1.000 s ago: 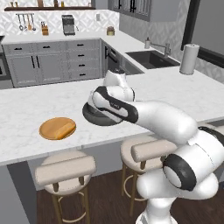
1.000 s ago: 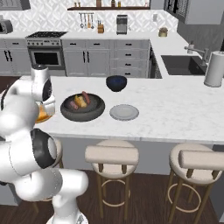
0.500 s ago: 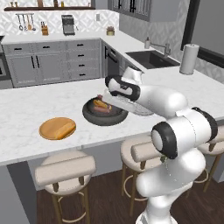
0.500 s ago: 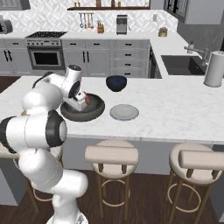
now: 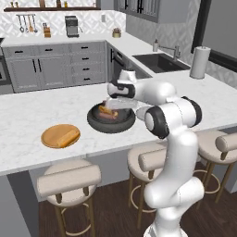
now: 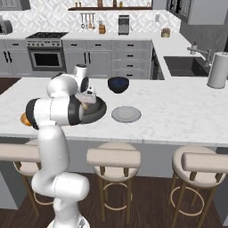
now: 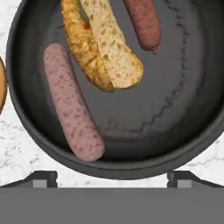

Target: Place one bun and one sausage from the bowl on each plate.

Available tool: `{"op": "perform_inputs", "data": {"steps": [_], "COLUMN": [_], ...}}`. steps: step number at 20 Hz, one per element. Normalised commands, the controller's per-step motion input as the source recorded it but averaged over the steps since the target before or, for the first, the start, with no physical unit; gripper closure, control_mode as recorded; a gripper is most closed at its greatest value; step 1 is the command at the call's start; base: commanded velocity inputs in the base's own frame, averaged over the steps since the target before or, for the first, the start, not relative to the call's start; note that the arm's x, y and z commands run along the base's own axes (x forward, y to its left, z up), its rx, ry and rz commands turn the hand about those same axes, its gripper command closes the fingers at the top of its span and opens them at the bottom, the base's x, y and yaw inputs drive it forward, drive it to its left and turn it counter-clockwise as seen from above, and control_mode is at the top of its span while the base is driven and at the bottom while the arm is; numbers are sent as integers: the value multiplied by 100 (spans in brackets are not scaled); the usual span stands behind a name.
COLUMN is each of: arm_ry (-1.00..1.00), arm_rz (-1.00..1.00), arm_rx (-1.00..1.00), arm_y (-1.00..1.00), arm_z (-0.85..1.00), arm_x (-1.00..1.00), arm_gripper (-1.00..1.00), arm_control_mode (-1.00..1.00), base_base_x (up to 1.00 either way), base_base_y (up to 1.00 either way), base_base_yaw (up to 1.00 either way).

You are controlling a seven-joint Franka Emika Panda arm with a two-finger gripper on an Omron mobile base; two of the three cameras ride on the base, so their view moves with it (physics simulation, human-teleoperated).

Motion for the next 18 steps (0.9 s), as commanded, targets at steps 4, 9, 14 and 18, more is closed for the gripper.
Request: {"op": "perform_inputs", "data": {"steps": [4, 9, 14, 18], "arm_ry": [-23, 0, 2, 0], "arm_rz": [25, 9, 0, -1], "arm_rx": [-2, 0, -4, -6], "arm_y": [56, 58, -3, -2], "arm_z": [-27, -22, -35, -33], "arm_x": [76, 40, -11, 11], "arm_gripper": [-100, -100, -100, -100], "arm_control_mode": [-100, -100, -100, -100], "base_base_x": [0, 0, 0, 0], "base_base_y": [0, 0, 0, 0], "base_base_yaw": [0, 0, 0, 0]}}
